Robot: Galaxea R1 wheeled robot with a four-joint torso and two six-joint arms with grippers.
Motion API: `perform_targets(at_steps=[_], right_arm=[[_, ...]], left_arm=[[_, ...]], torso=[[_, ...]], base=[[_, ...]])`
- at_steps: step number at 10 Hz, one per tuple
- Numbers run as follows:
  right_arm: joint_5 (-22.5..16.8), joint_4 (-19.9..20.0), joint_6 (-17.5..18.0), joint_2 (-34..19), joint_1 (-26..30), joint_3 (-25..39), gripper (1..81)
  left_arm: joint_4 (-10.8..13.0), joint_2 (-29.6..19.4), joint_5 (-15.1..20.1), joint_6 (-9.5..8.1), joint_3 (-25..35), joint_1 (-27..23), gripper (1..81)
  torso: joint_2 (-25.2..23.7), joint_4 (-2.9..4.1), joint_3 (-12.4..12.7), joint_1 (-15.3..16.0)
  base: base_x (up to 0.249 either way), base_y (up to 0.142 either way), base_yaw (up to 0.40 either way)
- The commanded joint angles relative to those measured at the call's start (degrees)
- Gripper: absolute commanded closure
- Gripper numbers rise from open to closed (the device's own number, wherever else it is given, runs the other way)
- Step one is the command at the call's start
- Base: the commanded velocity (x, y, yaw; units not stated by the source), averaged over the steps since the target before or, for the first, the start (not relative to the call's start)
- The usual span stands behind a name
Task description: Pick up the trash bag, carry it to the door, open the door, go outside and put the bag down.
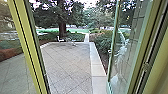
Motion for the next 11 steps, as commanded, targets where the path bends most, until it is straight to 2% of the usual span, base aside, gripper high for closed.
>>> perform_targets(at_steps=[1, 11], right_arm=[[-2.9, -0.2, -0.1, 0.1, 2.8, 0.2, 1.0], [-2.9, -0.2, 0.0, 0.1, 2.7, 0.2, 1.0]], left_arm=[[0.0, 0.2, 4.1, 0.22, 0.1, -3.0, 81.1], [0.0, 0.1, 4.0, 0.22, 0.1, -3.0, 81.1]], torso=[[0.0, 0.0, 0.0, 0.0], [0.0, 0.0, 0.0, 0.0]], base=[[0.077, 0.0, 0.0], [0.097, 0.0, 0.0]])
